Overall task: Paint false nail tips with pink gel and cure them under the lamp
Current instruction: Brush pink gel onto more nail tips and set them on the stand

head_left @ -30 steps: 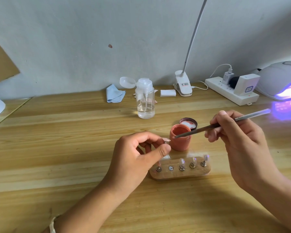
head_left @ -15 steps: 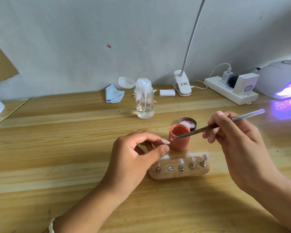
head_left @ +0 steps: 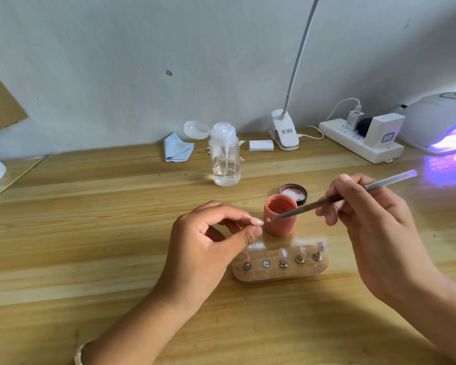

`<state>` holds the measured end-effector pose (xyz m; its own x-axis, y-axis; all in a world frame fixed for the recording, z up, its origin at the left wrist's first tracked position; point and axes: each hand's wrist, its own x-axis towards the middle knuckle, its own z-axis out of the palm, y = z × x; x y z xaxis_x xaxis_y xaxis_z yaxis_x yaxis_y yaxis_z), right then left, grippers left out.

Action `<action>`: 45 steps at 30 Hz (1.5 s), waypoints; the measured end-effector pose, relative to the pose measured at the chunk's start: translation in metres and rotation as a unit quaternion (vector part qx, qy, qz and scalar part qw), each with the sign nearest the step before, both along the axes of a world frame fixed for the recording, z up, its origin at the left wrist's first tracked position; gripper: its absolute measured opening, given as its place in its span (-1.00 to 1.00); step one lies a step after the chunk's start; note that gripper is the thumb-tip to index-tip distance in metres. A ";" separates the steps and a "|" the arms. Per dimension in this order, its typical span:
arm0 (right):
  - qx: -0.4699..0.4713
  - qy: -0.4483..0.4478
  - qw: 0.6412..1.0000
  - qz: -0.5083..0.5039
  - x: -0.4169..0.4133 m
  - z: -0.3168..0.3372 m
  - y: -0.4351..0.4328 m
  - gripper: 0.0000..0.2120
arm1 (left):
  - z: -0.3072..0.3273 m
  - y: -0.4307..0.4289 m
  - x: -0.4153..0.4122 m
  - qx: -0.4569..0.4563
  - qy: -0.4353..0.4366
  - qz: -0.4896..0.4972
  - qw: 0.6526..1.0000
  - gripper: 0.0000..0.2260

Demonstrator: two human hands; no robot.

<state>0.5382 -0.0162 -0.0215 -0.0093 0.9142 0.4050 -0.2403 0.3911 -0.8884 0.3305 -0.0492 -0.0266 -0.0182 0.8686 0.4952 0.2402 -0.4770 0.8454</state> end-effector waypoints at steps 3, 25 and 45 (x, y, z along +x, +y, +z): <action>0.014 -0.013 1.000 0.020 -0.002 -0.001 -0.002 -0.77 | 0.000 0.001 0.001 -0.003 0.003 0.005 1.000 -0.88; 0.070 -0.048 0.996 0.020 -0.006 -0.001 -0.005 -0.73 | -0.002 0.001 -0.001 -0.012 0.011 0.017 1.000 -0.88; 0.044 -0.017 0.998 0.032 -0.004 0.000 -0.006 -0.75 | -0.003 0.003 0.000 0.035 0.023 -0.001 0.999 -0.85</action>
